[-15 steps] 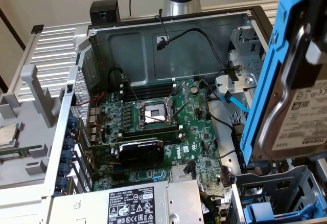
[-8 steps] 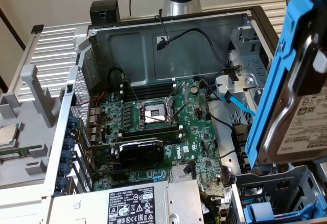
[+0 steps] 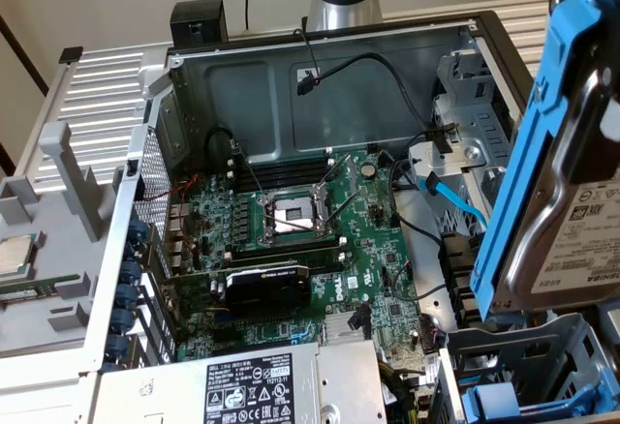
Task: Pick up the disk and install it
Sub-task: 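Insert the disk into the insertion slot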
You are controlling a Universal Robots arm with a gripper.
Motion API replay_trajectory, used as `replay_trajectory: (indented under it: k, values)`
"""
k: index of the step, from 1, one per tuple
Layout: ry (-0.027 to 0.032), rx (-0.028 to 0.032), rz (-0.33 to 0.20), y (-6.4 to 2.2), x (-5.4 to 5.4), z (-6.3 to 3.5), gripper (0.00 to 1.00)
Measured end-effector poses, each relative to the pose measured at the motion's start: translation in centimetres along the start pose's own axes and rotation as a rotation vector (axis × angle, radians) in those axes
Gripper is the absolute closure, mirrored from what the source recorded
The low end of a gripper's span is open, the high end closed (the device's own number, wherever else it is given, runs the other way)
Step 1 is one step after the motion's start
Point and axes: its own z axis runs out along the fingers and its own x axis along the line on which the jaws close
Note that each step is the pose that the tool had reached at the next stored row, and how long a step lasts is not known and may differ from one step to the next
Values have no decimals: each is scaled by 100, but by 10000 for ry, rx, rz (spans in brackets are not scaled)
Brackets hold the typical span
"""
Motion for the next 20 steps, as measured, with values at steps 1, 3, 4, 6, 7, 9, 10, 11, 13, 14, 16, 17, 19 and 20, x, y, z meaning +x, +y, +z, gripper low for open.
replay_trajectory:
  k: [1, 3, 4, 6, 7, 9, 10, 11, 13, 14, 16, 17, 19, 20]
  values:
    - [0, -1, 0, -20, -1, 3, 63]
    - [1, -1, 0, -37, 0, 13, 63]
    - [0, -1, 1, -37, 2, 23, 63]
    - [-2, 0, 2, -38, 4, 57, 63]
    - [-2, 0, 2, -39, 5, 75, 63]
    - [0, 0, 3, -40, 5, 112, 63]
    - [-1, 0, 3, -39, 5, 130, 63]
    - [-1, 0, 4, -39, 6, 147, 63]
    - [-2, 0, 5, -38, 7, 184, 63]
    - [0, 0, 6, -37, 8, 202, 63]
    - [2, 0, 8, -36, 10, 237, 63]
    - [1, -1, 11, -34, 11, 256, 63]
    - [-1, 0, 10, -33, 14, 293, 63]
    - [0, 1, 10, -32, 15, 311, 63]
